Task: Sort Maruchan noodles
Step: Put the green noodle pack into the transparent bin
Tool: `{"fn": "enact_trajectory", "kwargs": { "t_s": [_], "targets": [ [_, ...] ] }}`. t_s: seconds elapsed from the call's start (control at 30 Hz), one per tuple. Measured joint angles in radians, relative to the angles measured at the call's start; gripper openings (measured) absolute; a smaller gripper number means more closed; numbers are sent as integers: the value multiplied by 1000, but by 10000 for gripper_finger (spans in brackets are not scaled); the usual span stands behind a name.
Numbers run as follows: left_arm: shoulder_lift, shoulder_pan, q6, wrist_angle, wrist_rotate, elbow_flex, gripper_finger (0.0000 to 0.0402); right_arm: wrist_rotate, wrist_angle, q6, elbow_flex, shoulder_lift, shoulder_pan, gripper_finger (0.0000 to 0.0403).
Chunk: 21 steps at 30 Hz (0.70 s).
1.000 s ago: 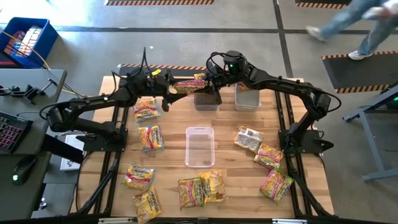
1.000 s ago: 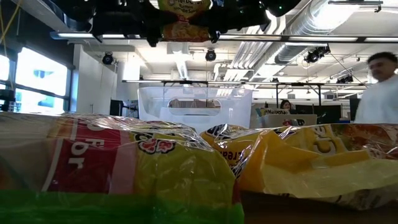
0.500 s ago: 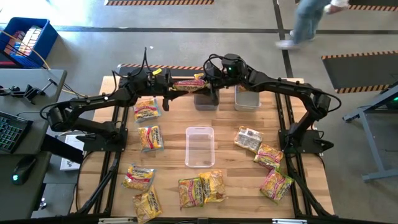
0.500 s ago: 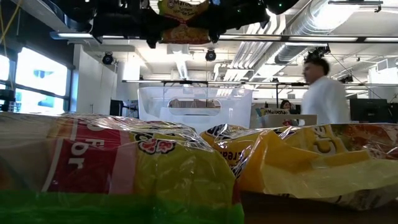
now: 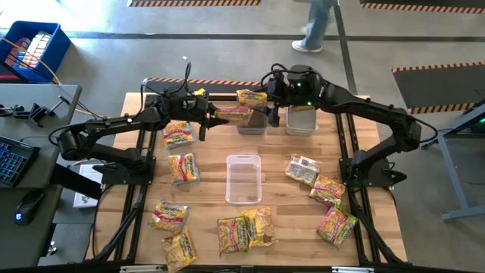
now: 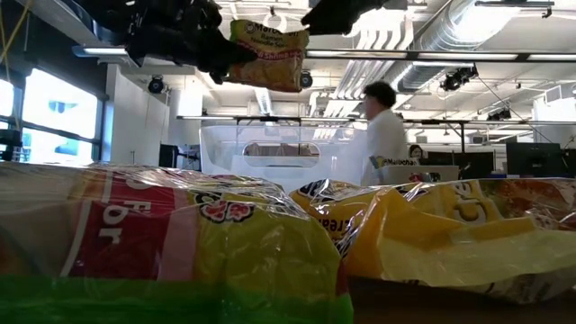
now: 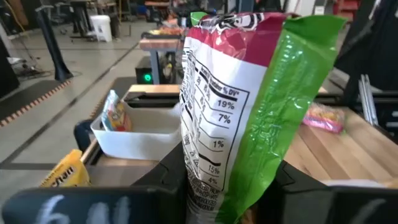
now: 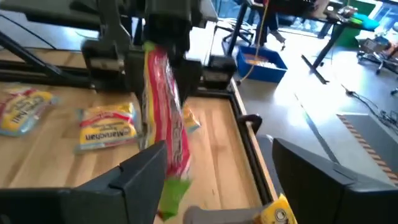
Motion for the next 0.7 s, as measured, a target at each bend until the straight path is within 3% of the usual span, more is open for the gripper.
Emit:
{"fn": "enact_trajectory", "kwargs": {
  "t_s": [0.2, 0.37, 0.7],
  "targets": [
    [49, -39, 10, 4, -15, 0, 88, -6, -117, 18, 101, 59, 50, 275],
    [89, -67, 16, 19, -110, 0, 89, 6, -278, 71, 222, 161, 72, 275],
    [106, -87, -7, 38, -114, 0, 90, 13, -505, 100, 450, 344, 91, 276]
  ]
}}
